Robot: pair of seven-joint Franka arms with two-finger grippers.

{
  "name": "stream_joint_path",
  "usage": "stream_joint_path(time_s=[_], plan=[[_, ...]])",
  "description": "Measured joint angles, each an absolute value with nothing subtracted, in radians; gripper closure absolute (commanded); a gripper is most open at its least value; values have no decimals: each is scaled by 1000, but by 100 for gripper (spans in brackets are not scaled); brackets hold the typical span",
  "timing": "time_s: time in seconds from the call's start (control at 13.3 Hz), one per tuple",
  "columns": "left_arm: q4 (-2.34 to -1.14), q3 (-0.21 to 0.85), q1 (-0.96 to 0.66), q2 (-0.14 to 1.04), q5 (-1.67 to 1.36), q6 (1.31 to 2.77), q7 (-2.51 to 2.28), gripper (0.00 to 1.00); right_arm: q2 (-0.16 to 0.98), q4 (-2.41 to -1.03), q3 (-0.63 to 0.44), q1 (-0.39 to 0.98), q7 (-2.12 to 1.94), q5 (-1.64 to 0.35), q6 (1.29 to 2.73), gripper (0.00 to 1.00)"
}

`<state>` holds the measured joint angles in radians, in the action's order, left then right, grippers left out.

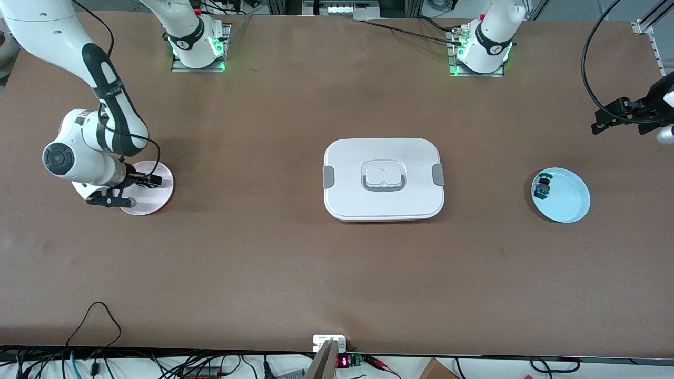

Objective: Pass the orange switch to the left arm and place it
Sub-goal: 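Lift the orange switch off the white plate with the right gripper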

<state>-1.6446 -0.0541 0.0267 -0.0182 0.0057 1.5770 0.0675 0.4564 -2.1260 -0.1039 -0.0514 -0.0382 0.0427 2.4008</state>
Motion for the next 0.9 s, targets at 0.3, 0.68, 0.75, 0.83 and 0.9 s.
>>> stream_joint_path(time_s=[0.3,0.68,0.75,0.83,0.9], plan=[[-1645,-54,27,-18,6,1577,67,0,457,-2139,-104,-51,-38,43,2404,0],[-1645,-54,27,-18,6,1577,67,0,457,-2145,-104,-51,-38,43,2404,70],[-1645,-54,27,-18,6,1577,67,0,456,-2145,-104,-51,-38,42,2404,76],[-1645,-54,27,-18,6,1577,67,0,455,-2145,-104,-52,-38,42,2404,81],[-1645,-54,27,-18,6,1577,67,0,455,-2145,-104,-52,-38,42,2404,83]])
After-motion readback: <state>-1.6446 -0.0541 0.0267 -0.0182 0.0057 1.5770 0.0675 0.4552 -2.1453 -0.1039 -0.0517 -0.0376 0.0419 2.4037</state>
